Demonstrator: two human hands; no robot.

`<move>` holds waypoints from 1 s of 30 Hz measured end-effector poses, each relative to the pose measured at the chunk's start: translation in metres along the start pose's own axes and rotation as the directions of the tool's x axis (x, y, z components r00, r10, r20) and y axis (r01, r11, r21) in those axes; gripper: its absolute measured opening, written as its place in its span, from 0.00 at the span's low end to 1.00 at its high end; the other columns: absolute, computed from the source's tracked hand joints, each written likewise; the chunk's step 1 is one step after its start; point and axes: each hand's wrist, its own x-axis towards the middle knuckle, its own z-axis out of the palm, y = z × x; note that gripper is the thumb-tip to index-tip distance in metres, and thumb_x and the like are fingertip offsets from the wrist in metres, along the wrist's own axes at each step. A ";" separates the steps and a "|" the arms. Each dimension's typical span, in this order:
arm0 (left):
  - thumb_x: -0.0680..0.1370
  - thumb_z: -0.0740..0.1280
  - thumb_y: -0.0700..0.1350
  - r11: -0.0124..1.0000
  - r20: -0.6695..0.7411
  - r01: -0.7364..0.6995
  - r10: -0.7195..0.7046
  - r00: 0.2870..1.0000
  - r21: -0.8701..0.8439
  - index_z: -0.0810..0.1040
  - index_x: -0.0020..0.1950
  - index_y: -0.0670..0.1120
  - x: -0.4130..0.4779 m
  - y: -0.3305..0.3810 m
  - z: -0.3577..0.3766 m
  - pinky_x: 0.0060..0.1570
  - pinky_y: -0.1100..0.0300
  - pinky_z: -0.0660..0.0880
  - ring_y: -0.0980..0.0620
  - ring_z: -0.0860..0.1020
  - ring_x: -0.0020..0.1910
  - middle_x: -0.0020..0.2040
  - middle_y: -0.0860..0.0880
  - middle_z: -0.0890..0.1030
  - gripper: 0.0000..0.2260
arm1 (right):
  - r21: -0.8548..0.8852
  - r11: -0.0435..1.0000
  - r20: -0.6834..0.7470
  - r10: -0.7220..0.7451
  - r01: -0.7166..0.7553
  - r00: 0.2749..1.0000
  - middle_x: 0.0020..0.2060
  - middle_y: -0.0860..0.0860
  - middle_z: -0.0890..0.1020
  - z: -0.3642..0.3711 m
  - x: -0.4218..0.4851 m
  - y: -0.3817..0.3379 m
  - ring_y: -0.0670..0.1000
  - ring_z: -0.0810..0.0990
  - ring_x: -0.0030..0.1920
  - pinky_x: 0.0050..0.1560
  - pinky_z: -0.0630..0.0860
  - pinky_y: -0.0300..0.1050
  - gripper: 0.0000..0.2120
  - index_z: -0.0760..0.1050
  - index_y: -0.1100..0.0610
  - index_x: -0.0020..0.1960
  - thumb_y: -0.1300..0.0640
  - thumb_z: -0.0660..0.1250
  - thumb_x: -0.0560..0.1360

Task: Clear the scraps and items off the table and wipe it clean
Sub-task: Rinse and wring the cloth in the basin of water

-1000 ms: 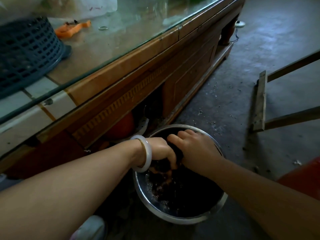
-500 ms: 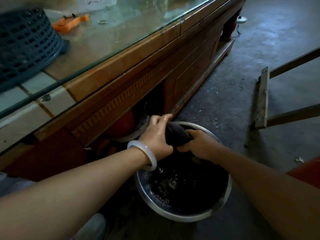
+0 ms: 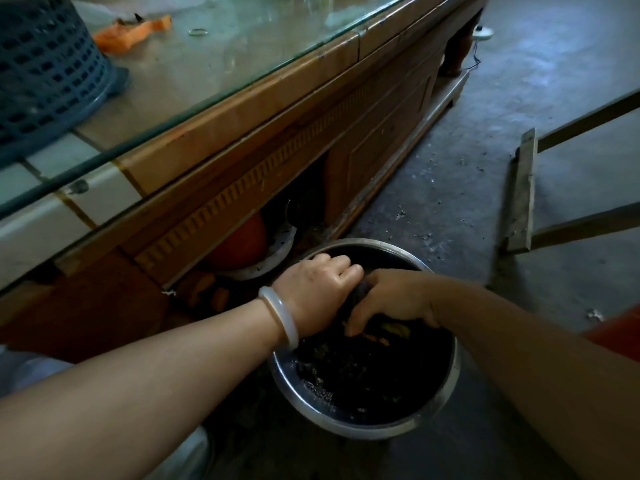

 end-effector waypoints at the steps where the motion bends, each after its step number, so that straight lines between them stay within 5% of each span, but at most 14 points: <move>1: 0.73 0.66 0.43 0.997 0.095 0.077 -0.076 0.993 -0.005 0.73 0.53 0.43 0.002 0.003 -0.003 0.36 0.53 0.73 0.43 0.77 0.42 0.47 0.45 0.76 0.11 | -0.170 0.985 -0.108 -0.039 0.020 0.993 0.32 0.53 0.83 0.002 0.001 -0.002 0.51 0.82 0.34 0.37 0.78 0.42 0.04 0.83 0.57 0.39 0.60 0.77 0.66; 4: 0.73 0.66 0.46 0.938 0.375 0.340 -0.291 0.880 -0.072 0.71 0.51 0.48 0.006 0.007 -0.007 0.45 0.53 0.75 0.46 0.77 0.48 0.49 0.48 0.76 0.09 | -0.539 0.841 -0.256 -0.221 0.051 0.941 0.36 0.50 0.82 0.008 0.004 -0.001 0.51 0.82 0.40 0.36 0.76 0.42 0.10 0.79 0.55 0.44 0.54 0.76 0.65; 8: 0.72 0.64 0.42 0.803 0.558 0.545 -0.345 0.755 -0.242 0.73 0.37 0.48 0.011 0.005 0.000 0.33 0.59 0.74 0.50 0.77 0.35 0.35 0.51 0.76 0.05 | -0.777 0.626 -0.326 -0.497 0.072 0.805 0.39 0.46 0.78 0.016 0.011 0.013 0.53 0.82 0.44 0.40 0.77 0.45 0.11 0.74 0.49 0.50 0.50 0.70 0.70; 10: 0.71 0.64 0.38 0.640 0.662 0.688 -0.355 0.660 -0.343 0.74 0.35 0.43 0.012 0.007 0.000 0.31 0.60 0.71 0.50 0.75 0.31 0.32 0.48 0.75 0.05 | -0.849 0.524 -0.320 -0.614 0.069 0.722 0.45 0.47 0.80 0.017 0.017 0.023 0.54 0.82 0.46 0.38 0.74 0.45 0.16 0.73 0.48 0.57 0.49 0.68 0.71; 15: 0.67 0.68 0.36 0.102 0.857 0.893 -0.253 0.449 -0.438 0.80 0.40 0.40 0.012 0.012 -0.012 0.29 0.62 0.72 0.50 0.75 0.28 0.31 0.45 0.78 0.04 | -0.971 0.219 -0.168 -0.909 0.094 0.382 0.35 0.51 0.78 0.008 0.030 0.048 0.56 0.78 0.30 0.26 0.65 0.42 0.19 0.78 0.55 0.52 0.49 0.71 0.63; 18: 0.68 0.65 0.38 -0.061 0.929 0.928 -0.076 0.362 -0.367 0.76 0.38 0.44 0.009 0.015 -0.017 0.23 0.67 0.64 0.54 0.69 0.24 0.28 0.49 0.73 0.02 | -0.986 0.132 -0.098 -0.954 0.102 0.282 0.38 0.53 0.78 0.006 0.032 0.053 0.56 0.77 0.32 0.28 0.72 0.47 0.23 0.79 0.56 0.58 0.47 0.65 0.66; 21: 0.72 0.61 0.37 -0.235 0.943 0.930 0.109 0.314 -0.282 0.72 0.37 0.44 0.006 0.012 -0.018 0.18 0.70 0.56 0.58 0.64 0.22 0.27 0.51 0.69 0.05 | -0.996 0.072 -0.059 -0.978 0.060 0.202 0.42 0.53 0.80 0.008 0.031 0.060 0.54 0.76 0.34 0.29 0.72 0.48 0.31 0.71 0.54 0.70 0.49 0.72 0.69; 24: 0.73 0.63 0.37 -0.282 0.962 0.930 0.073 0.264 -0.234 0.73 0.37 0.44 0.005 0.008 -0.015 0.19 0.71 0.56 0.58 0.67 0.24 0.29 0.50 0.71 0.05 | -0.997 0.067 -0.057 -0.978 0.041 0.198 0.48 0.54 0.80 0.015 0.032 0.068 0.53 0.76 0.36 0.30 0.72 0.48 0.33 0.63 0.50 0.76 0.51 0.70 0.74; 26: 0.72 0.67 0.38 -0.229 0.968 0.941 -0.035 0.248 -0.250 0.75 0.39 0.43 0.006 0.008 -0.011 0.19 0.69 0.61 0.55 0.71 0.26 0.31 0.48 0.73 0.03 | -0.992 0.111 -0.094 -0.963 0.055 0.252 0.46 0.53 0.80 0.019 0.033 0.073 0.53 0.77 0.34 0.29 0.73 0.47 0.29 0.64 0.48 0.75 0.49 0.66 0.75; 28: 0.70 0.71 0.39 -0.178 0.930 0.924 -0.211 0.300 -0.338 0.78 0.41 0.43 0.008 0.006 -0.009 0.22 0.66 0.67 0.53 0.74 0.30 0.35 0.45 0.76 0.03 | -0.938 0.331 -0.268 -0.878 0.100 0.396 0.47 0.51 0.81 0.023 0.033 0.072 0.55 0.81 0.37 0.32 0.76 0.49 0.26 0.66 0.45 0.71 0.46 0.64 0.74; 30: 0.66 0.75 0.40 -0.131 0.807 0.858 -0.435 0.400 -0.496 0.78 0.47 0.45 0.012 -0.001 -0.007 0.34 0.61 0.75 0.52 0.78 0.39 0.44 0.45 0.79 0.13 | -0.713 0.684 -0.495 -0.646 0.154 0.581 0.50 0.48 0.82 0.022 0.029 0.065 0.53 0.83 0.45 0.43 0.79 0.50 0.23 0.70 0.42 0.68 0.45 0.68 0.74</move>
